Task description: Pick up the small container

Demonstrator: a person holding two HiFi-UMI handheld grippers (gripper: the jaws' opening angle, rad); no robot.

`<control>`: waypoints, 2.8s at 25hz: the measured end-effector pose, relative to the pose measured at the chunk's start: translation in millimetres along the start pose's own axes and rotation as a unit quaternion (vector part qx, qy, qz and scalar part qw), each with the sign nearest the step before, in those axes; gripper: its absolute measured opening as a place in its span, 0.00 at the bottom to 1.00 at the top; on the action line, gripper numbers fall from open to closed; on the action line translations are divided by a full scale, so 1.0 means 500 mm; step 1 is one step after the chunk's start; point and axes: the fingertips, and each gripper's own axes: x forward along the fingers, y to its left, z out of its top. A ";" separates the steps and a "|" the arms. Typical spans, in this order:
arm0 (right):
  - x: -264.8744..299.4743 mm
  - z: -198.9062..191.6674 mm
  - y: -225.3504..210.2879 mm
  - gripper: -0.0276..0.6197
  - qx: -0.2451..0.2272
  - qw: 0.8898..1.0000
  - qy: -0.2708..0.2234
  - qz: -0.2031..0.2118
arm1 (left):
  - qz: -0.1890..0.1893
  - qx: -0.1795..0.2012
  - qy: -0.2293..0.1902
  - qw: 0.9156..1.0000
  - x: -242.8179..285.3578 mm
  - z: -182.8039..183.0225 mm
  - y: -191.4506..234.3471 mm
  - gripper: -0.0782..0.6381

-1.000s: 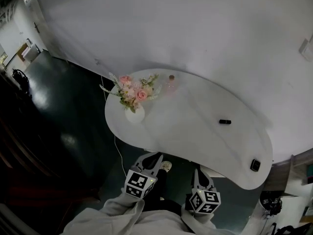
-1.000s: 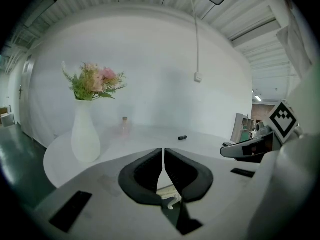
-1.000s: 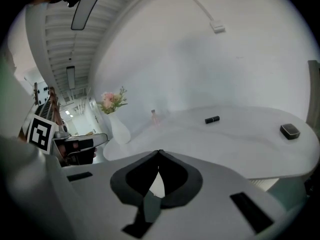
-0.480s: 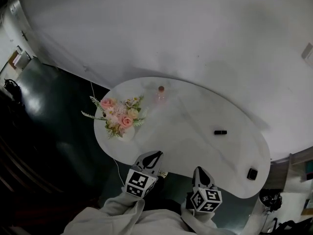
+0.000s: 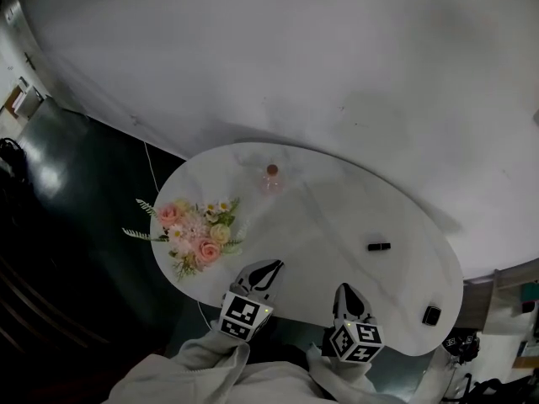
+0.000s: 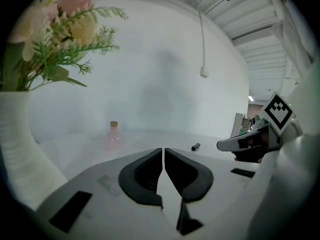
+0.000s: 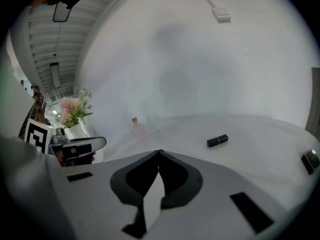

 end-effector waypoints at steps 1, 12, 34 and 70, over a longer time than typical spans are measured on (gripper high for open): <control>0.009 0.005 -0.003 0.12 0.000 1.000 0.000 -0.003 | -0.001 0.001 0.001 1.000 0.010 0.003 0.005 0.15; 0.088 0.103 -0.040 0.12 -0.029 0.999 -0.023 -0.002 | 0.019 0.005 0.004 1.000 0.082 0.009 0.032 0.15; 0.256 0.172 -0.038 0.12 -0.035 0.995 0.002 0.091 | 0.209 -0.041 -0.044 0.976 0.206 0.075 0.240 0.35; 0.282 0.083 -0.140 0.12 0.002 0.997 0.064 0.049 | 0.294 0.029 -0.037 0.955 0.372 0.093 0.412 0.34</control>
